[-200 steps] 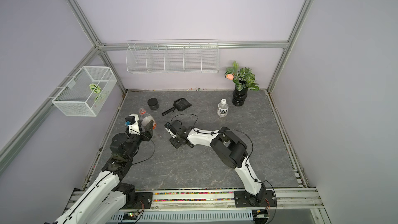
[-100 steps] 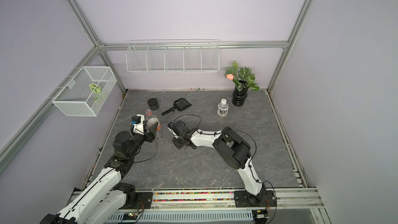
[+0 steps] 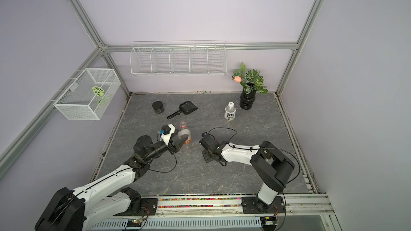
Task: Screw on the bottle caps
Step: Move the bottle cap to the center of the board.
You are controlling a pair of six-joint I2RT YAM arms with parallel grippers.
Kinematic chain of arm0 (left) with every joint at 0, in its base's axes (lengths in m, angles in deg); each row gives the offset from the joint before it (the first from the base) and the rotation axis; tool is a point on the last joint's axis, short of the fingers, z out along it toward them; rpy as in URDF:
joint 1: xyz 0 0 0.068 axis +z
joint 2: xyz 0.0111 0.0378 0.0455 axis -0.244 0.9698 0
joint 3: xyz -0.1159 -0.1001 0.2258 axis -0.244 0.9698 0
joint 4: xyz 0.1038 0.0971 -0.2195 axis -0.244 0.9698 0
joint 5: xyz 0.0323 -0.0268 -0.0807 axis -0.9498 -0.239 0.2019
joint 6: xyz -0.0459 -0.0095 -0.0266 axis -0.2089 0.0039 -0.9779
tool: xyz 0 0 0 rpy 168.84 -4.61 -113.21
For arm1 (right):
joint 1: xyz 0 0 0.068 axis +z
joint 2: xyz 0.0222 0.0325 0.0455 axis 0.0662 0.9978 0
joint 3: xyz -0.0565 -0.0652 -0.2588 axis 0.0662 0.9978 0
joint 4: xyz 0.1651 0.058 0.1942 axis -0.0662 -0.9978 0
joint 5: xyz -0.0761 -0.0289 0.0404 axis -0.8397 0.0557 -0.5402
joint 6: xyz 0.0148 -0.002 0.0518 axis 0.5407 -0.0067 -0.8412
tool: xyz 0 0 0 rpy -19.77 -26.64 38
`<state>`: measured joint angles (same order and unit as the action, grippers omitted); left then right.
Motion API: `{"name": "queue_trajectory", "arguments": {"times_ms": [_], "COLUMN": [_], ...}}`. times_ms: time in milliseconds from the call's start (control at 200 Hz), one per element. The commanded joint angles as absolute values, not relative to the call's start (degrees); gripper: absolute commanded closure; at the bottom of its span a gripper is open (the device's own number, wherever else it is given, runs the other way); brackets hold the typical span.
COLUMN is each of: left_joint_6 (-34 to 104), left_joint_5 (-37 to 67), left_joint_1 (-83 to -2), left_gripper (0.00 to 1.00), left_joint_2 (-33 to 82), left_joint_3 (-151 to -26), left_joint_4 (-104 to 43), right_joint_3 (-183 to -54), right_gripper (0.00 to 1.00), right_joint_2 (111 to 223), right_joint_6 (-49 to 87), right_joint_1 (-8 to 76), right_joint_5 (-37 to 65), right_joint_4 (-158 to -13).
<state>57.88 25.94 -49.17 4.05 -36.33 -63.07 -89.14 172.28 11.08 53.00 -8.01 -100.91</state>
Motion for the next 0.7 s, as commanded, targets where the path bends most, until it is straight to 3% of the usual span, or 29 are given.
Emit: {"name": "queue_trajectory", "arguments": {"times_ms": [0, 350, 535, 695], "left_joint_6": [60.2, 58.1, 59.3, 60.0], "left_joint_5": [27.9, 30.7, 30.3, 30.0], "left_joint_1": [-52.3, -56.2, -57.2, -57.6], "left_gripper": [0.39, 0.40, 0.39, 0.39], "left_joint_2": [8.2, 20.8, 21.8, 22.2], "left_joint_3": [-35.3, -33.9, -32.9, -33.0], "left_joint_4": [-72.3, -90.3, -91.4, -90.8], "right_joint_3": [-83.7, -81.6, -85.9, -92.3], "right_gripper": [0.67, 0.65, 0.53, 0.49], "right_joint_2": [169.2, 164.6, 165.5, 167.5], "right_joint_6": [1.0, -1.6, 0.9, 3.0], "right_joint_1": [52.4, 49.4, 48.6, 46.7], "right_joint_5": [-9.7, -11.6, -7.5, -4.6], "right_joint_4": [-115.1, -122.6, -125.8, -132.4]}}
